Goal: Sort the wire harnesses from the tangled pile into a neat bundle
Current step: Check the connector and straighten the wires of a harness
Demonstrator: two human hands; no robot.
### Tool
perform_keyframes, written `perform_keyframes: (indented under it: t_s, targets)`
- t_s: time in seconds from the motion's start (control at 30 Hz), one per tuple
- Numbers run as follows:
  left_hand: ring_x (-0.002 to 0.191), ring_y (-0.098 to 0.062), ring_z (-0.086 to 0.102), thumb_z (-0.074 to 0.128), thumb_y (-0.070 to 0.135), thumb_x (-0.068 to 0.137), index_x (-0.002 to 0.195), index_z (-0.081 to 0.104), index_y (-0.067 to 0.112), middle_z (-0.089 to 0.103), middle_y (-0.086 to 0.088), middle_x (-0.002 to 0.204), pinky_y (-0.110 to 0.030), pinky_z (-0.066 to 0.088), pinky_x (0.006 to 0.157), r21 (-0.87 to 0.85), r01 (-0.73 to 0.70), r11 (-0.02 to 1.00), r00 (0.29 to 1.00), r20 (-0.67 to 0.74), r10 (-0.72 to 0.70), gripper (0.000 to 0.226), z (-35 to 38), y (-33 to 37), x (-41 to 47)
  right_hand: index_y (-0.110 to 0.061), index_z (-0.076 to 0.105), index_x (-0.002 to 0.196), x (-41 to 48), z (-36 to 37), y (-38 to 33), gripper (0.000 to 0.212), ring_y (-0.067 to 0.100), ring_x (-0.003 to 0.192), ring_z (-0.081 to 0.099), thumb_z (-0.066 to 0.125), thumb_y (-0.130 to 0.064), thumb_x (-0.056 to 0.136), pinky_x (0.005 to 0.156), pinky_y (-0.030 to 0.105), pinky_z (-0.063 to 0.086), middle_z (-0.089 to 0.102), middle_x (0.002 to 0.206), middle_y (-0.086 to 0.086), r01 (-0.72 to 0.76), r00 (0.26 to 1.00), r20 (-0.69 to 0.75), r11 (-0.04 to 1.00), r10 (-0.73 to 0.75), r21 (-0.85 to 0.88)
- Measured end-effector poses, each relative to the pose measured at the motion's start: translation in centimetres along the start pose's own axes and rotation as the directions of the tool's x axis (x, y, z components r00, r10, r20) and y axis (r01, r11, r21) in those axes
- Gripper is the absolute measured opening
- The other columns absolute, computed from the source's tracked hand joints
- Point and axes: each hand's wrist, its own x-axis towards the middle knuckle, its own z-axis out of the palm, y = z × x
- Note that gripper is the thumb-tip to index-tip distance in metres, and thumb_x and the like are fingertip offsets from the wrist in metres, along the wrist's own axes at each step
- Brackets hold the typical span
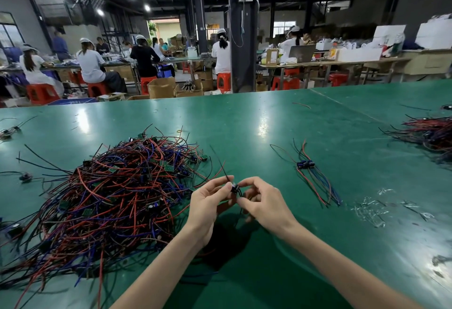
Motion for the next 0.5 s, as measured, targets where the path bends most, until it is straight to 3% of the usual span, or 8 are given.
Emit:
perform_keyframes:
  t_s: [0.17,0.3,0.5]
  targets:
    - [0.064,-0.013,0.060,0.057,-0.002,0.088,0.095,0.068,0.007,0.066,-0.008,0.078,-0.022,0.054,0.060,-0.064,0.052,0.997,0.999,-0.008,-0.053,0.016,-0.07,0.40,0.07,-0.015,0.064,0.090,0.39,-0.02,0.24,0.017,0.020,0.058,0.061,0.064,0.000,0.083,0.070,0.041,0.057,0.062,0.070,0.004,-0.075,0.997,0.008,0.997,0.075,0.008]
    - [0.059,-0.009,0.063,0.054,-0.002,0.090,0.096,0.067,0.006,0.068,-0.006,0.077,-0.021,0.054,0.058,-0.053,0.080,0.995,0.997,-0.015,-0.081,0.016,-0.20,0.69,0.18,-0.008,0.064,0.076,0.44,0.04,0.03,0.013,0.011,0.050,0.055,0.067,0.003,0.081,0.053,0.024,0.051,0.060,0.062,0.003,-0.235,0.970,0.119,0.937,0.211,0.257]
    - [0.062,-0.009,0.062,0.065,0.004,0.084,0.090,0.070,0.006,0.070,-0.005,0.077,-0.021,0.055,0.063,0.022,0.049,0.999,0.999,0.007,-0.049,0.009,-0.05,0.65,0.05,-0.004,0.058,0.075,0.11,0.00,-0.27,0.015,0.013,0.048,0.056,0.062,0.007,0.084,0.047,0.024,0.050,0.060,0.066,0.010,-0.321,0.946,0.171,0.876,0.276,0.359]
